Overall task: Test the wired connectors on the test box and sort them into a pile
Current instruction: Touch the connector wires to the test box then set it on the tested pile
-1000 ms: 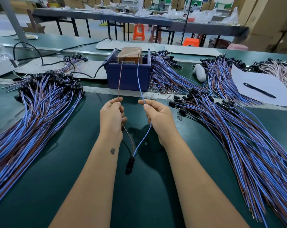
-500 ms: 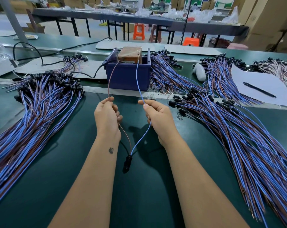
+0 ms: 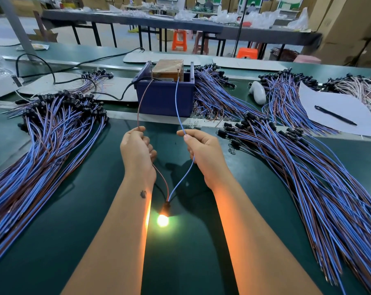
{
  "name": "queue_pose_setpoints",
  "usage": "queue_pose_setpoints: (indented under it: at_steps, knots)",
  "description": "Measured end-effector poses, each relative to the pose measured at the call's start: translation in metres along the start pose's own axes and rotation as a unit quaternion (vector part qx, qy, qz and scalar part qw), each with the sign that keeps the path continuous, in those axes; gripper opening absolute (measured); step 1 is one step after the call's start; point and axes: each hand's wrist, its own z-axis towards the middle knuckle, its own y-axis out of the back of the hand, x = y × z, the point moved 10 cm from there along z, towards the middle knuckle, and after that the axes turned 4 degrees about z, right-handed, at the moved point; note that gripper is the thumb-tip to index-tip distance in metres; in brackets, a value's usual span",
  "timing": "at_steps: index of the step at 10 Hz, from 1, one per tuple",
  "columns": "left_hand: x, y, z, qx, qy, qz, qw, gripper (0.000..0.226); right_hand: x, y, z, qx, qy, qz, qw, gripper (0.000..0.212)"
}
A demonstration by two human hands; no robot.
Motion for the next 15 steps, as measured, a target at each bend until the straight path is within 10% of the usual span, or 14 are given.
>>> queue_pose_setpoints:
  at_steps: [3,6,11,13,15]
  knots:
    - [-0.001,0.0,-0.001,-0.001,0.002,0.005,1.0,0.027,0.003,0.001,-0.002,-0.007,0.008,0.0,1.0,0.021]
    - [-0.001,-0.042,-0.022,0.163,-0.084,0.195,0.964,0.024,0.021,-0.008,-0.008,-0.021,0.096,-0.025,0.995,0.021]
    - [-0.003,-0.036,-0.014,0.176,-0.018,0.04,0.983,0.021,0.014,-0.031,-0.012,0.116,0.068,-0.041,0.99,0.057]
    - [-0.006,-0.026,-0.011,0.126,-0.033,0.038,0.991,0.021,0.01,-0.005,-0.002,0.02,0.024,0.199,0.979,0.029]
    - [-0.021,-0.06,-0.046,0.276,-0.172,0.16,0.932,0.018,0.009,0.038,0.007,-0.094,0.031,0.253,0.962,0.033]
